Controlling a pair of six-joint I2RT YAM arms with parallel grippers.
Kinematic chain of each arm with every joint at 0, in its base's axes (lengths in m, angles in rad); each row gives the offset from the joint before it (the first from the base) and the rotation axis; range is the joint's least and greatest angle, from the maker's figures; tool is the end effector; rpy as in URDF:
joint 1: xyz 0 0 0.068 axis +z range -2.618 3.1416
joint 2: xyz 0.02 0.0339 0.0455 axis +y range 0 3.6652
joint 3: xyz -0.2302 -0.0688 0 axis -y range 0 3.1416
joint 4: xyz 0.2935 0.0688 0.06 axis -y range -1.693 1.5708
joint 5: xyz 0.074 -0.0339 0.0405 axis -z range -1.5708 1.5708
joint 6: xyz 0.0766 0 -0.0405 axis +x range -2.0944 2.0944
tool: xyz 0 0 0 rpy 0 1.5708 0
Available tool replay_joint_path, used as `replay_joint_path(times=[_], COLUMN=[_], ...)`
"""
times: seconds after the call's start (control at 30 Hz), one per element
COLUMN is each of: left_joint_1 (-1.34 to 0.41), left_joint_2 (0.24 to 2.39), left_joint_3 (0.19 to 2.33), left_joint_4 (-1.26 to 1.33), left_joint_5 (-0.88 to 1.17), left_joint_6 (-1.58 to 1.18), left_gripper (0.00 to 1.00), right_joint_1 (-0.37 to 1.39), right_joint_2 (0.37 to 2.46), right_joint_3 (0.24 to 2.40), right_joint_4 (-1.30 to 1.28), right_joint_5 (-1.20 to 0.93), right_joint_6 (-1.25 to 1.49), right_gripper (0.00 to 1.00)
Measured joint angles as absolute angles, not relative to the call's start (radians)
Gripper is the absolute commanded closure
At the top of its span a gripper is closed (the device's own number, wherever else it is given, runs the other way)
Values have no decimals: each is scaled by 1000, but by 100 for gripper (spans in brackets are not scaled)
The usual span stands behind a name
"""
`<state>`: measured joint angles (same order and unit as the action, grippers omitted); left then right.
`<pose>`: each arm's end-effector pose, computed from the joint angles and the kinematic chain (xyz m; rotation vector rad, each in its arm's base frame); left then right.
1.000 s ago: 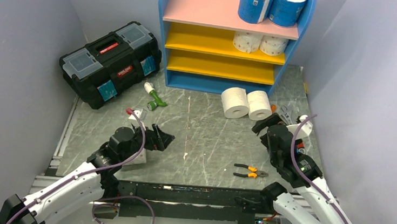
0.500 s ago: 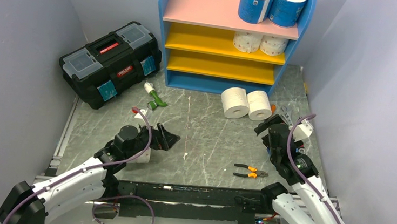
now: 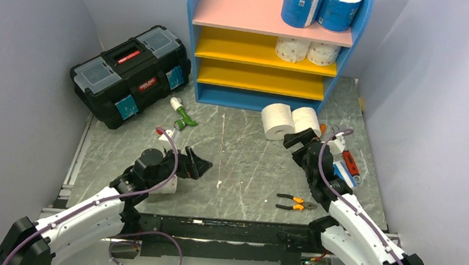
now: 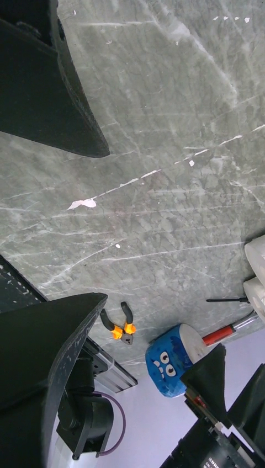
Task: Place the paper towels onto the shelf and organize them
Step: Adjust the paper towel at the center of the board.
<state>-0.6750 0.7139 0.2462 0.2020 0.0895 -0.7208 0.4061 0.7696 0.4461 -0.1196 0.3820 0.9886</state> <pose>0.2144 -0.1804 0.1460 0.0223 1.9708 -1.0349 0.2713 0.0856 0.1751 0.8094 1.8477 0.5163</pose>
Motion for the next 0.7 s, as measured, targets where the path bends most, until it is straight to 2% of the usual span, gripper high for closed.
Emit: replay_joint_path(times=[0.23, 0.7], left_joint_1=[-676, -677], left_joint_2=[694, 612], left_joint_3=[246, 232], left_joint_4=[184, 107], left_joint_5=[84, 22], left_joint_6=[-722, -720], left_gripper=[1, 1], right_joint_1=[355, 322], right_joint_2=[880, 1203], right_joint_3=[407, 374], right_joint_4=[125, 448], right_joint_5=[297, 189], right_joint_6=[1018, 1102], right_gripper=[4, 11])
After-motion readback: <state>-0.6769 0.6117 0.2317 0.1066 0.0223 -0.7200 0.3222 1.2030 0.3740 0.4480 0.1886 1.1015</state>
